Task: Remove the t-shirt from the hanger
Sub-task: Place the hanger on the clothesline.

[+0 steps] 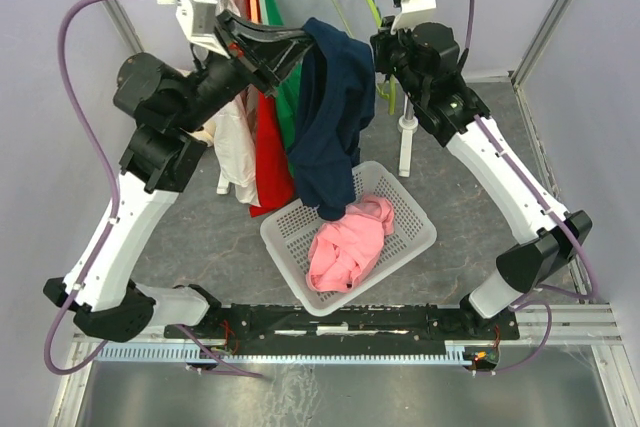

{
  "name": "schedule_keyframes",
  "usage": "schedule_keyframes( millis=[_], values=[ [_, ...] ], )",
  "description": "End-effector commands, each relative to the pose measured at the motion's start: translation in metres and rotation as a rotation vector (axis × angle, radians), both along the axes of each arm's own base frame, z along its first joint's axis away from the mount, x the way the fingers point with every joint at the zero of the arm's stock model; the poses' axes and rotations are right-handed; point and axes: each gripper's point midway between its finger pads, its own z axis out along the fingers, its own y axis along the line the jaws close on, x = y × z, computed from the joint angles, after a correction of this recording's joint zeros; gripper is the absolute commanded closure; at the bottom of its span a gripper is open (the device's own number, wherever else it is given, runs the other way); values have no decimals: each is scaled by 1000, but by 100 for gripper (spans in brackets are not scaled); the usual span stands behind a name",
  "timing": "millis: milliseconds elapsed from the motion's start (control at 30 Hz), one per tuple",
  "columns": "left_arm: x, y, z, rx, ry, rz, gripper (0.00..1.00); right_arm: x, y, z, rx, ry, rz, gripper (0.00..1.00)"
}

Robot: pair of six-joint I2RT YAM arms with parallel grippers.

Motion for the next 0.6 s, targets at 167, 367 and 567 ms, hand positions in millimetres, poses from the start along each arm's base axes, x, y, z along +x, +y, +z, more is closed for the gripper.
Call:
schedule_keyframes(
  millis=[167,367,567],
  values=[
    [-56,49,101,-284,-202,5,97,-7,-6,32,63,-74,13,73],
    [-61,55,115,-336,-216,1,97,-13,-11,32,68,-73,12,54],
    [-74,61,135,-395,-240,-46,97,-30,-23,41,74,-96,5,39]
  ],
)
